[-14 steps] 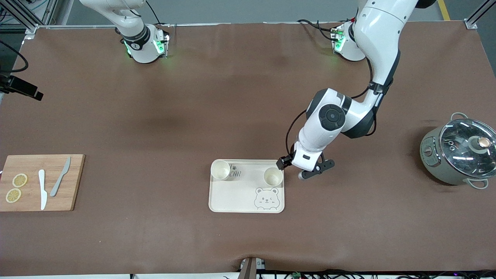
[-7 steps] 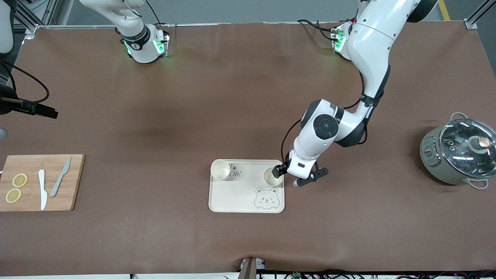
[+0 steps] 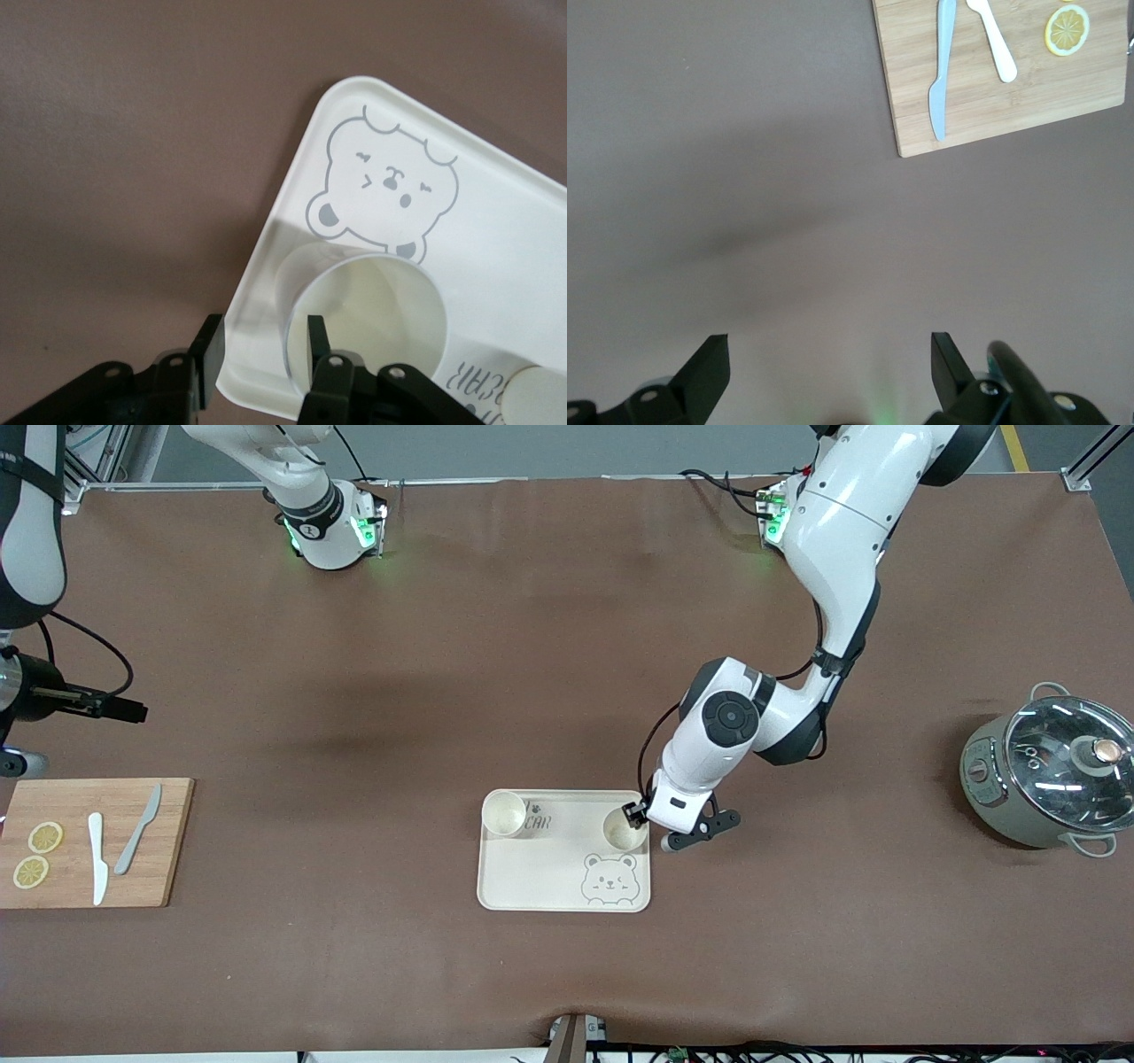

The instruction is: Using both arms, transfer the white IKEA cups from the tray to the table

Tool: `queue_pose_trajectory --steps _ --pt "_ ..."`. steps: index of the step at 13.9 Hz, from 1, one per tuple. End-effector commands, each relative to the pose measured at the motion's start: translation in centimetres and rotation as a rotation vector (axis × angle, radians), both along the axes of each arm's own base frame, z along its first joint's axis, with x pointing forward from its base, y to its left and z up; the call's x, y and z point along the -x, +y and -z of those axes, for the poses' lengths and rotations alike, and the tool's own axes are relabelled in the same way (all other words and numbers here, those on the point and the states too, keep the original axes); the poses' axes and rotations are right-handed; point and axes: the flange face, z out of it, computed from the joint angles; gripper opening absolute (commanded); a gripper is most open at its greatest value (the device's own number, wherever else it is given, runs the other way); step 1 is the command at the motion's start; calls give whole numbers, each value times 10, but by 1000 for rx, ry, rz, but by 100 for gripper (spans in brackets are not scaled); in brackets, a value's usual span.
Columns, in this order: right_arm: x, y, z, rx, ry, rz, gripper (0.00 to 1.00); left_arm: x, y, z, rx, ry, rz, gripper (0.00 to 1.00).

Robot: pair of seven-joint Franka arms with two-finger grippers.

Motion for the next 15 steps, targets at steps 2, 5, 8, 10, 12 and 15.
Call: queue_pose_trajectory --steps 2,5,8,10,12,15 --pt "-19 4 32 -37 2 5 100 -3 -4 7 -14 -14 -4 6" --pt "-31 21 66 -116 -16 25 100 -8 -3 2 -11 -26 -2 0" --pt "-42 66 89 -156 -70 28 100 -15 3 -25 -7 -65 -12 0" --pt "-48 110 99 -175 -88 108 100 -26 21 -55 0 -94 -35 0" --pt "-50 169 110 -157 -102 153 100 -29 34 -83 -12 -87 -46 0" --pt "-50 246 133 -150 -151 208 100 -36 69 -127 -42 -77 -45 0"
